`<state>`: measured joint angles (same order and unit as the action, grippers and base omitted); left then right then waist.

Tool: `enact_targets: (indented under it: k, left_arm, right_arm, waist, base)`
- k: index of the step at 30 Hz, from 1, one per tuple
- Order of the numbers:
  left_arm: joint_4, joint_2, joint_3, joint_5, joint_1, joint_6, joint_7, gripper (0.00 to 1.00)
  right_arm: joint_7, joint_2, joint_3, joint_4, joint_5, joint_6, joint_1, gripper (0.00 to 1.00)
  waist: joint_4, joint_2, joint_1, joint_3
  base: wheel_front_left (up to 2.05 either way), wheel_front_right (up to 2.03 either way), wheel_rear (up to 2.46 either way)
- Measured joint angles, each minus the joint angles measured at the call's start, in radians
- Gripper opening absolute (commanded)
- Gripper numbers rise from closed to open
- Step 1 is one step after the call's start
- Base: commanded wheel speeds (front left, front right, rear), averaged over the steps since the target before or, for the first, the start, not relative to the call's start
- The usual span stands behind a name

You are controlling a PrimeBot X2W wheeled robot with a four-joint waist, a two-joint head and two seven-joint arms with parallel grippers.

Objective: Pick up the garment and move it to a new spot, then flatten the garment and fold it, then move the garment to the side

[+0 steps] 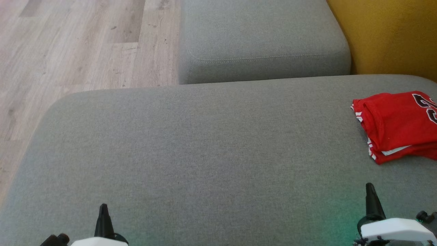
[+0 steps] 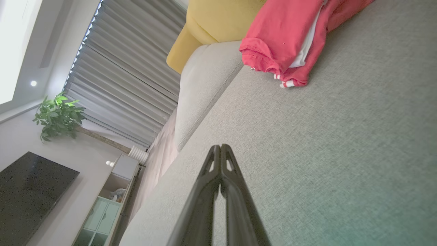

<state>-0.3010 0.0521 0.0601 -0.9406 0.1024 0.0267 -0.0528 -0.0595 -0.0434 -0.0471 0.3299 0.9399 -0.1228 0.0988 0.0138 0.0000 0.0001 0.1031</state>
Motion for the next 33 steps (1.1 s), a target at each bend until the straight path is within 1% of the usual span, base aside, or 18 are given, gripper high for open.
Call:
enact_targets:
  k: [15,21,31,33]
  left_arm:
    - [0.007,-0.001,-0.034,-0.172,-0.040,0.019,0.040,0.00]
    - [0.008,-0.001,-0.053,-0.240,-0.054,0.035,0.058,0.00]
    - [0.012,-0.002,-0.067,-0.343,-0.081,0.045,0.082,0.00]
    - [0.013,-0.002,-0.072,-0.364,-0.084,0.054,0.088,0.00]
  right_arm:
    - [0.049,0.000,-0.024,-0.013,0.172,0.000,-0.039,0.00]
    - [0.062,0.000,-0.031,-0.016,0.239,0.000,-0.051,0.00]
    - [0.089,0.000,-0.045,-0.024,0.341,0.000,-0.078,0.00]
    - [0.093,0.000,-0.049,-0.025,0.363,0.000,-0.088,0.00]
  waist:
    - [-0.004,0.0000,0.0000,-0.028]
    - [-0.005,0.0000,0.0000,-0.039]
    - [-0.007,0.0000,0.0000,-0.055]
    - [-0.008,0.0000,0.0000,-0.059]
  base:
    - [0.00,0.00,0.00]
    - [0.00,0.00,0.00]
    - [0.00,0.00,0.00]
    - [0.00,0.00,0.00]
